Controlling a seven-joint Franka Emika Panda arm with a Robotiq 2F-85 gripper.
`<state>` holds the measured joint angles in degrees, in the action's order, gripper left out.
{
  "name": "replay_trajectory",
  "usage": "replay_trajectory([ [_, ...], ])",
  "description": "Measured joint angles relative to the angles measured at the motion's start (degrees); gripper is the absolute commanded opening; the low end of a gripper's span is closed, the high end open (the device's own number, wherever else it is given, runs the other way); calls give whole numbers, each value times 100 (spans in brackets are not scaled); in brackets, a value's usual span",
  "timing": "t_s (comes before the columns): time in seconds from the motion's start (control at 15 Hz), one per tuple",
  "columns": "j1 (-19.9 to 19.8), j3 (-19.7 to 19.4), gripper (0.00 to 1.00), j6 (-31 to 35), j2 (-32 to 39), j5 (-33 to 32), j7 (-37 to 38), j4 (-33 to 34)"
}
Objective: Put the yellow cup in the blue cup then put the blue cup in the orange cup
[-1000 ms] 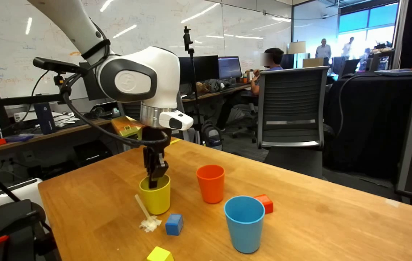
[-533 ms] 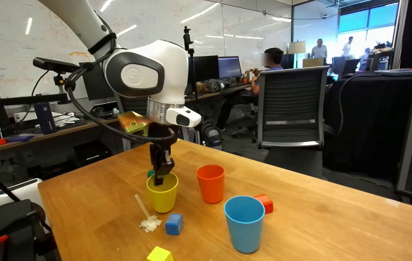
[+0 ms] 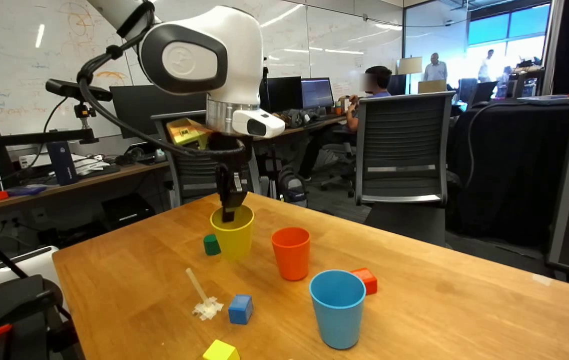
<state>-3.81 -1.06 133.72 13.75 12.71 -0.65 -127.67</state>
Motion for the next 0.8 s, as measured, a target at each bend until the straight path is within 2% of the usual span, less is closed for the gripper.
replay_trajectory([
  [0.4,-97,-312,1,-83,-552,-34,629,15],
  [0.8,-386,-735,1,-307,-522,-202,1235,277],
])
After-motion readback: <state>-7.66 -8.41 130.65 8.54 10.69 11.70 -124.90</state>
